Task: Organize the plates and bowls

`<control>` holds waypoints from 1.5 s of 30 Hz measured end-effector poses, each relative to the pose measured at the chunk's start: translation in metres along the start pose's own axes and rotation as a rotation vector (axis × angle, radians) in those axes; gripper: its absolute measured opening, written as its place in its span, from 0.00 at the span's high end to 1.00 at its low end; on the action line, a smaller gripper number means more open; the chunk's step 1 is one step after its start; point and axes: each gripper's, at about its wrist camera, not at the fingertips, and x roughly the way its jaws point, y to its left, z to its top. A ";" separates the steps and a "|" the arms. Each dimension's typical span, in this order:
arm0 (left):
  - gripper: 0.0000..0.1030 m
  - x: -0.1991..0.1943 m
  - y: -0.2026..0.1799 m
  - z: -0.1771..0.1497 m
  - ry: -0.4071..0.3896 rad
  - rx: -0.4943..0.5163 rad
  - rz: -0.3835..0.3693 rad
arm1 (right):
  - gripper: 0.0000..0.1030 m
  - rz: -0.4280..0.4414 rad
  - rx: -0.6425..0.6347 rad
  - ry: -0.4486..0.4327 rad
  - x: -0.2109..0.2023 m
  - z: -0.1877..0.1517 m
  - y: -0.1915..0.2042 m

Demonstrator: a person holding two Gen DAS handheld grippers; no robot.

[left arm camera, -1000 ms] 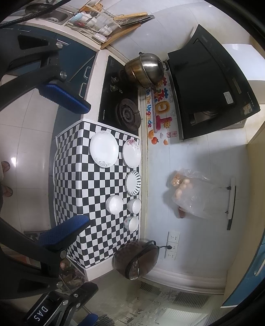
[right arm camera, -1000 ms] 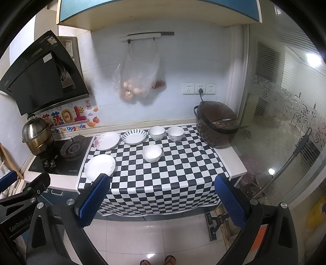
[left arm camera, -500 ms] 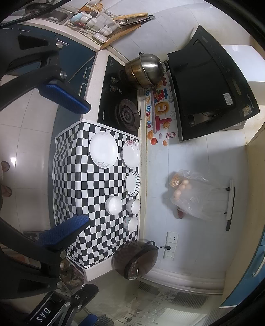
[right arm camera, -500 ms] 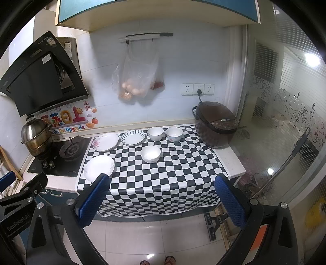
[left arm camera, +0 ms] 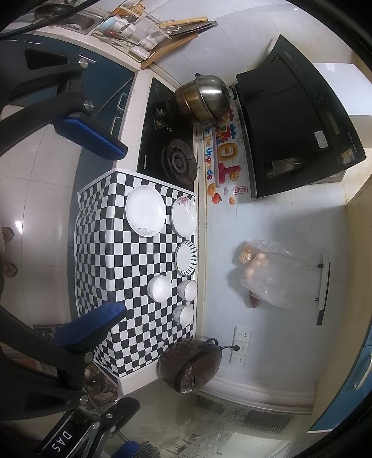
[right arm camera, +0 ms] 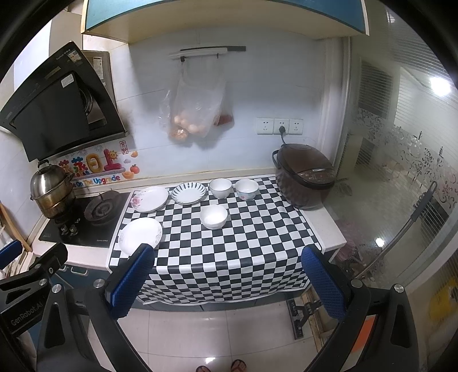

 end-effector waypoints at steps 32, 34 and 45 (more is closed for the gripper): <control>0.01 0.009 0.002 0.006 -0.024 0.009 0.011 | 0.00 0.004 0.024 0.009 0.017 0.013 0.013; 0.01 0.019 0.006 0.010 -0.032 0.009 0.025 | 0.00 0.014 0.018 -0.022 0.023 0.009 0.018; 0.01 0.127 0.047 0.020 0.010 0.037 0.138 | 0.00 0.111 -0.082 0.057 0.131 -0.003 0.092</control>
